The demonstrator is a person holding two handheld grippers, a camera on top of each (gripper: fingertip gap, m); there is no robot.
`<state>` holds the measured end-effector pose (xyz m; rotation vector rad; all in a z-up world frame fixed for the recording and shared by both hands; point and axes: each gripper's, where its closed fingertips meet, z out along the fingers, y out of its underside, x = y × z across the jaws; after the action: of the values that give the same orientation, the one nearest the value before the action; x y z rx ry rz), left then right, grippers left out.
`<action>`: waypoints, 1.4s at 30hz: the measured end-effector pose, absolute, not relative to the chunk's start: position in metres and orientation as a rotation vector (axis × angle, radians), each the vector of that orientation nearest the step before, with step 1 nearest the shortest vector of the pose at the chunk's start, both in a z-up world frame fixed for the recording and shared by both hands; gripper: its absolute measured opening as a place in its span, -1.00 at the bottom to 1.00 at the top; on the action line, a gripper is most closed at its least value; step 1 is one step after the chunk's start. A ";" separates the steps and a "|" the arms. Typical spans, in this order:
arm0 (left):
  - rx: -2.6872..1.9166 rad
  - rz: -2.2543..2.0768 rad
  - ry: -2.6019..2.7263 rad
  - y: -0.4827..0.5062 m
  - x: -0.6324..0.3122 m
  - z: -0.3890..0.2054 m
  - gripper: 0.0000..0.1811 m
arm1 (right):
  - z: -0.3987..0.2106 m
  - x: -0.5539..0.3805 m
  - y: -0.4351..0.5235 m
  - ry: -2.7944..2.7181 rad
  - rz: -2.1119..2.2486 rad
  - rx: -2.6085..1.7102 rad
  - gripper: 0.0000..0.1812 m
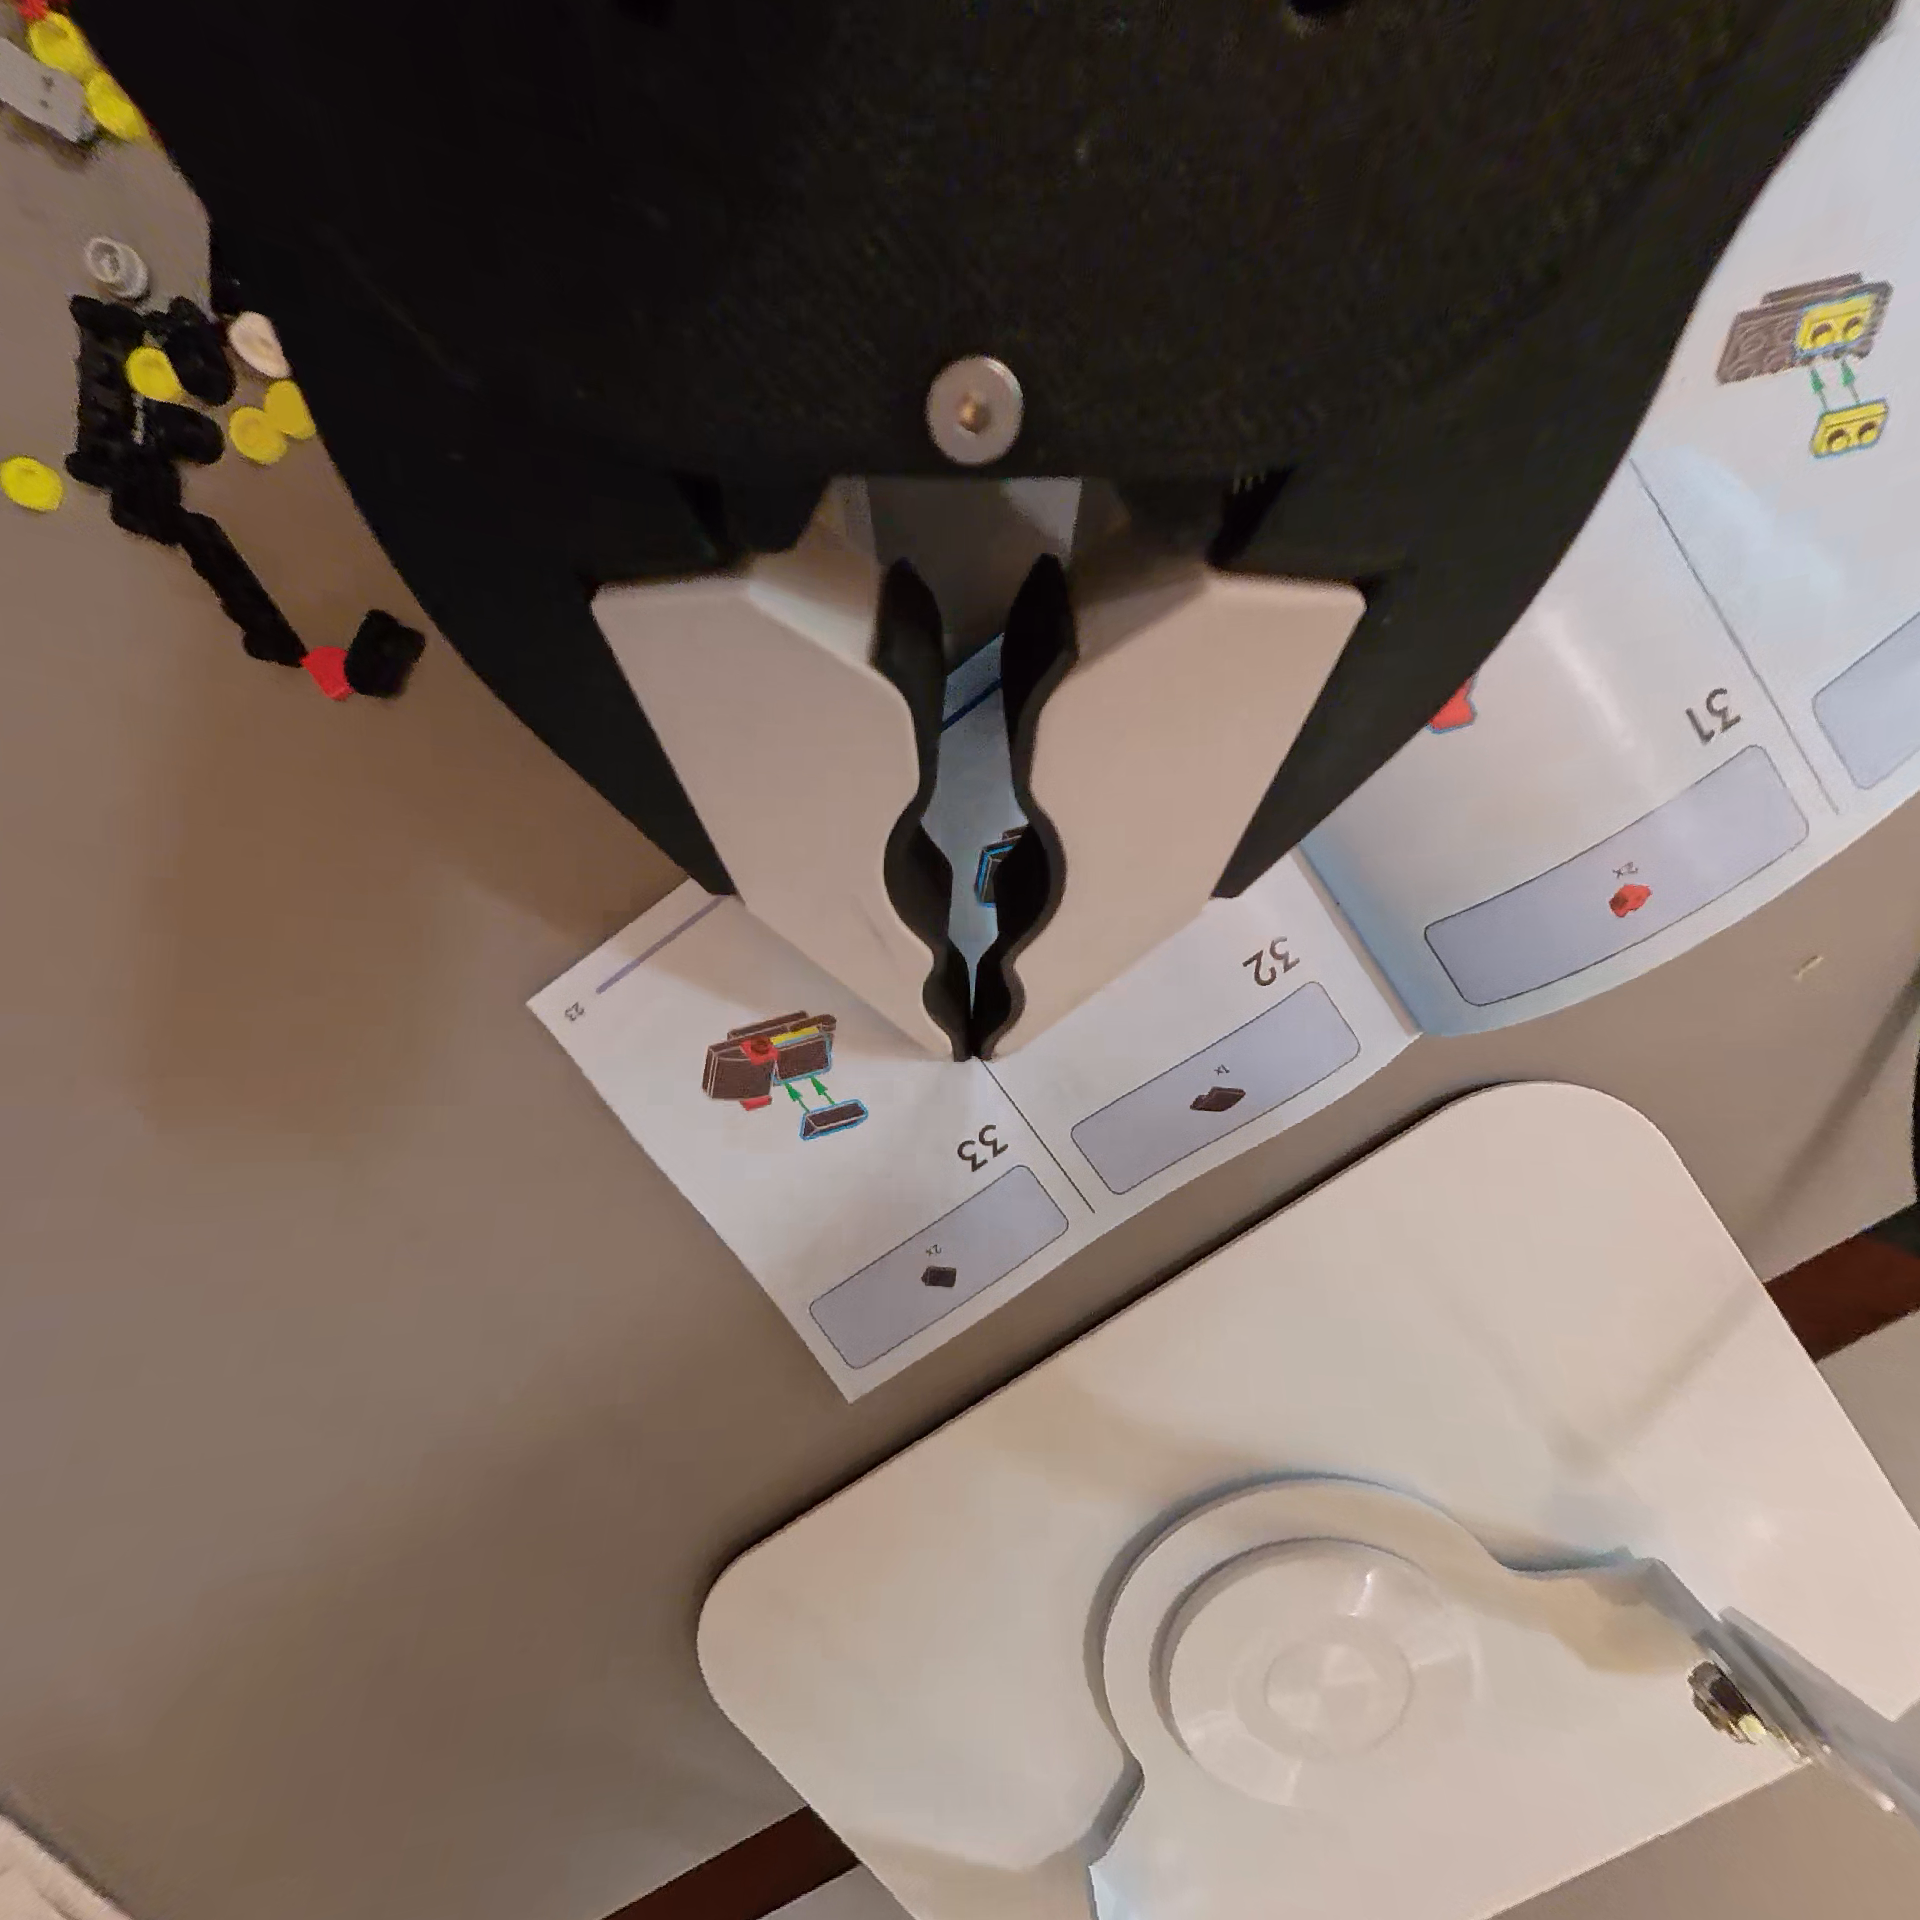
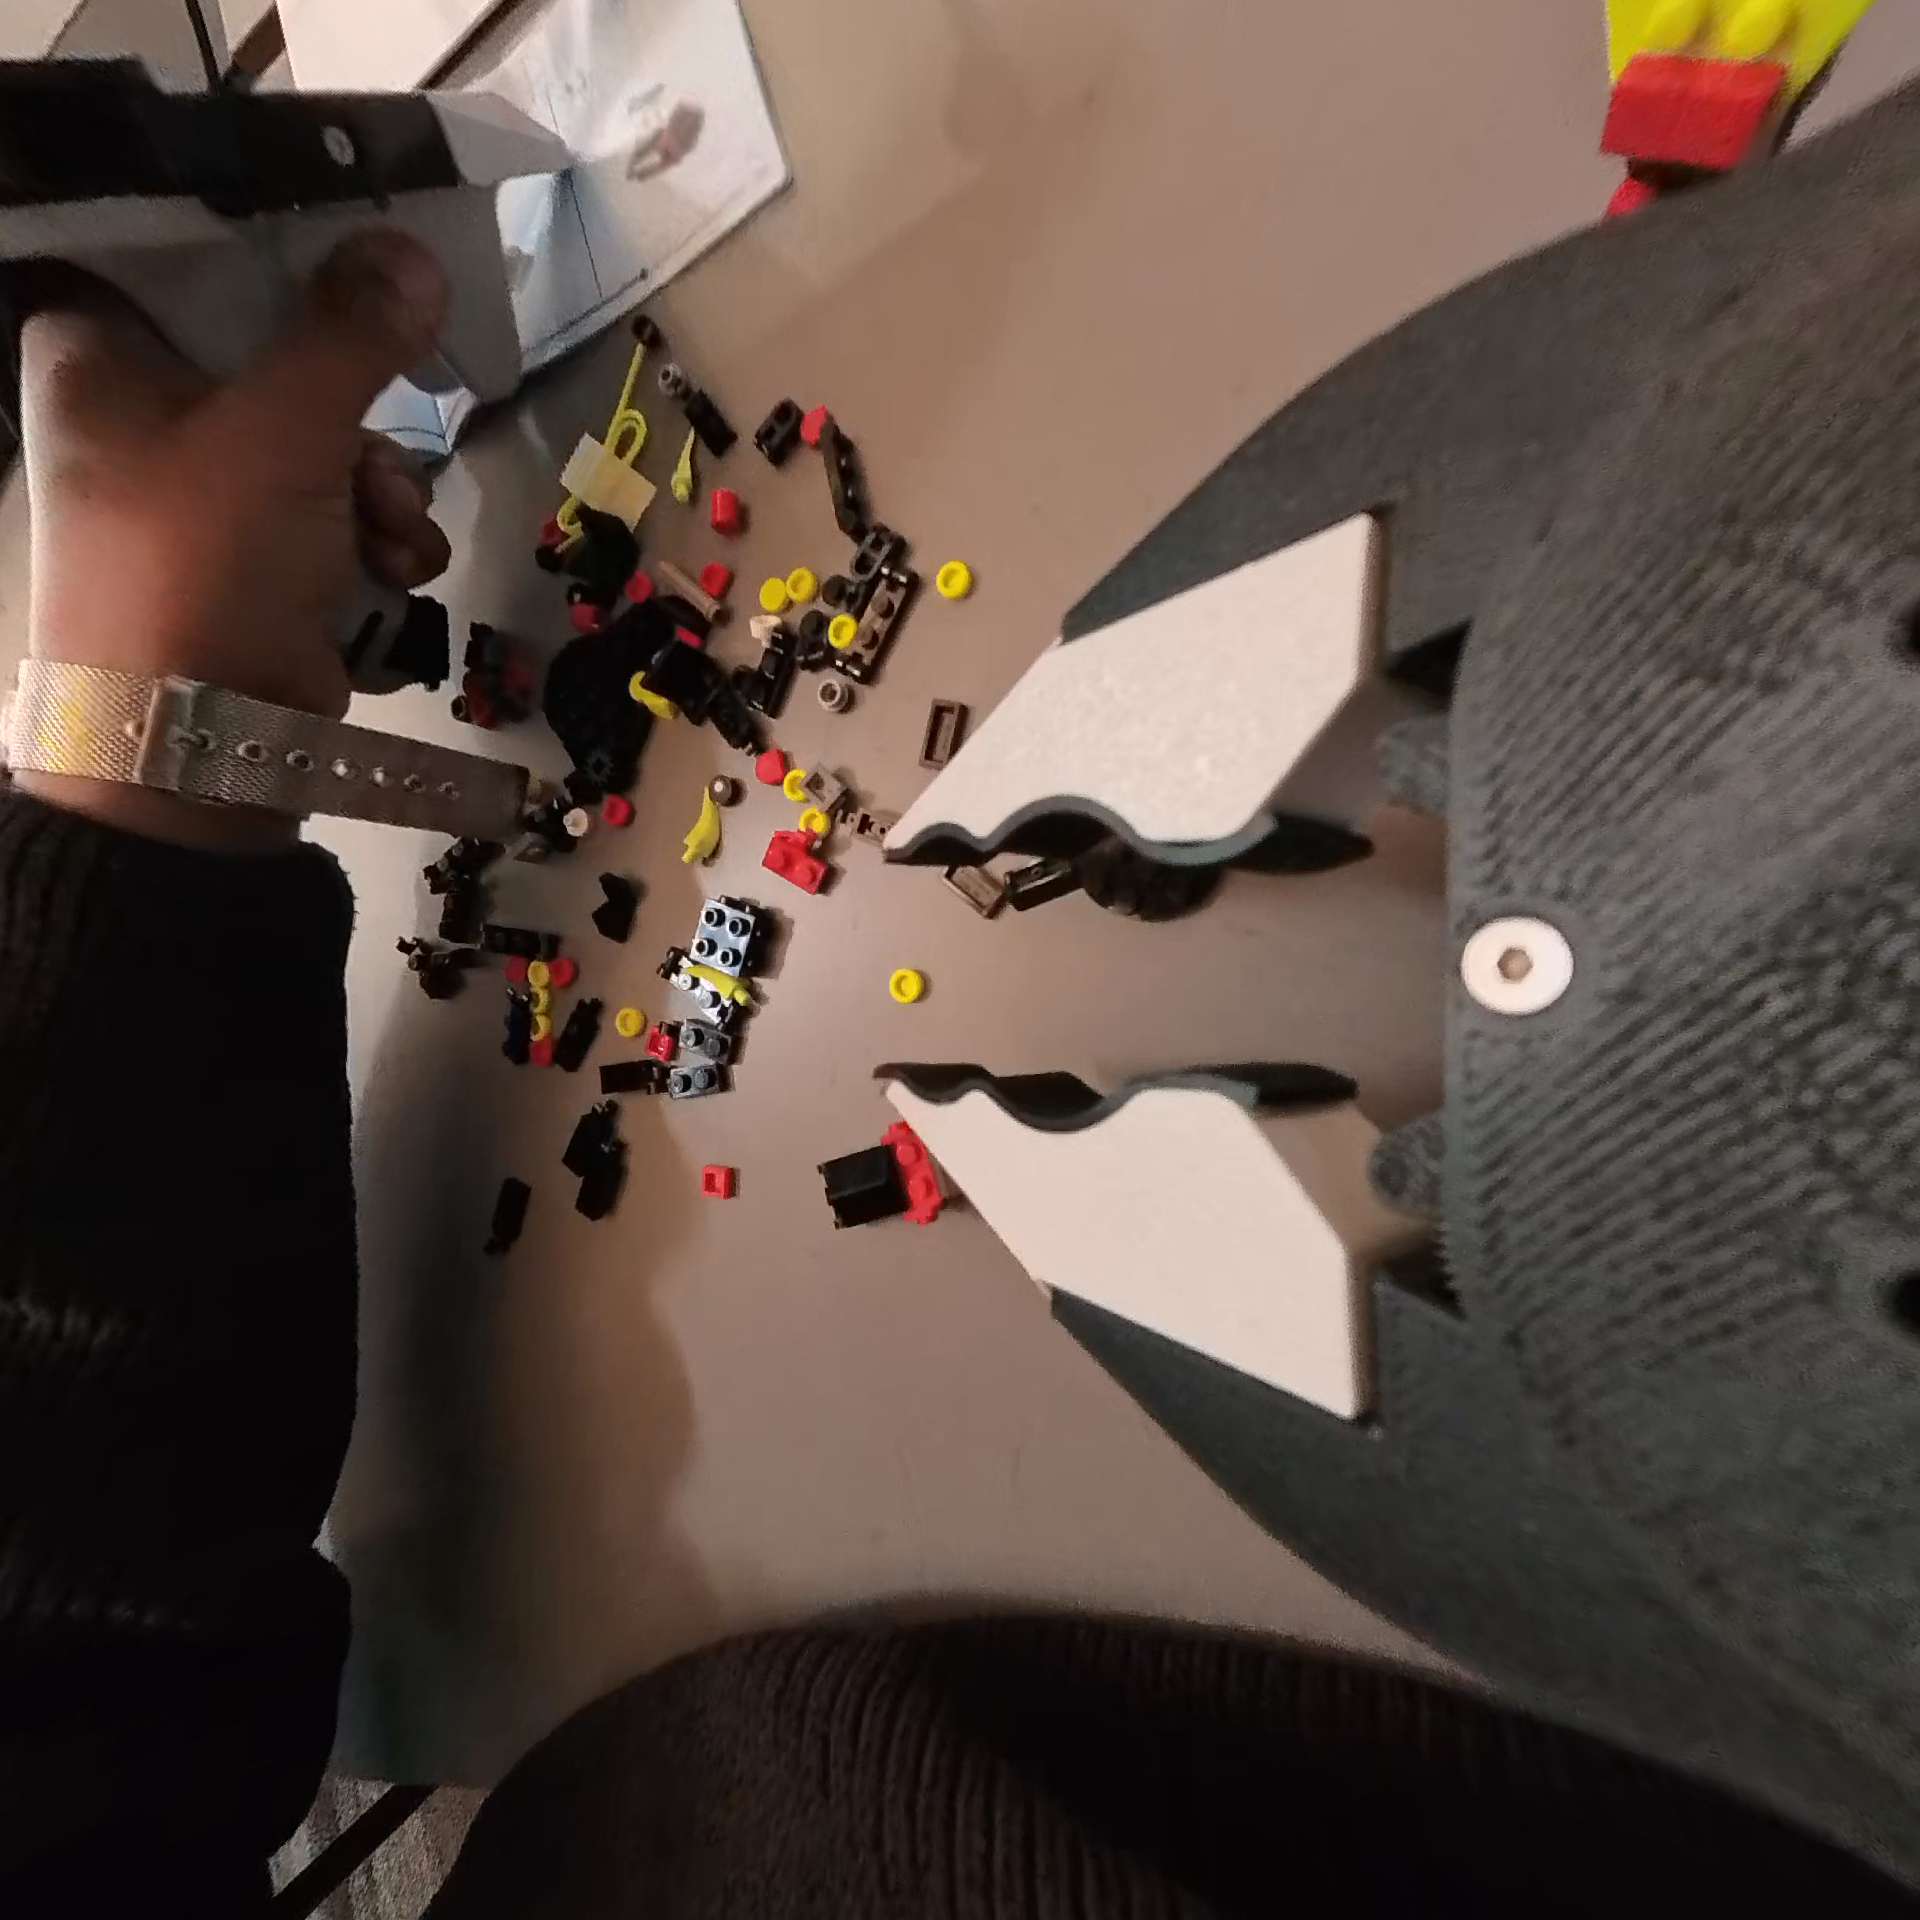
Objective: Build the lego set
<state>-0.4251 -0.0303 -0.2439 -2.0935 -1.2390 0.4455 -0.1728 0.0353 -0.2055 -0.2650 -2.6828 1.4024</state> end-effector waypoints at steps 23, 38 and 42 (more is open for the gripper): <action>-2.056 0.356 -1.232 -0.023 -0.406 -0.244 -1.00 | -0.223 -0.172 0.025 -2.625 1.170 -0.044 -0.65; -2.069 0.515 -1.282 -0.047 -0.413 -0.247 0.02 | -0.220 -0.175 0.028 -2.572 1.138 -0.074 -0.68; -2.055 0.526 -1.279 -0.048 -0.417 -0.245 -0.57 | -0.222 -0.174 0.034 -2.576 1.123 -0.087 -0.68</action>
<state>-0.4171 -0.0483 -0.2455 -2.0555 -1.2790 0.5263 -0.1741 0.0335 -0.2222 -0.0866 -2.5757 1.1234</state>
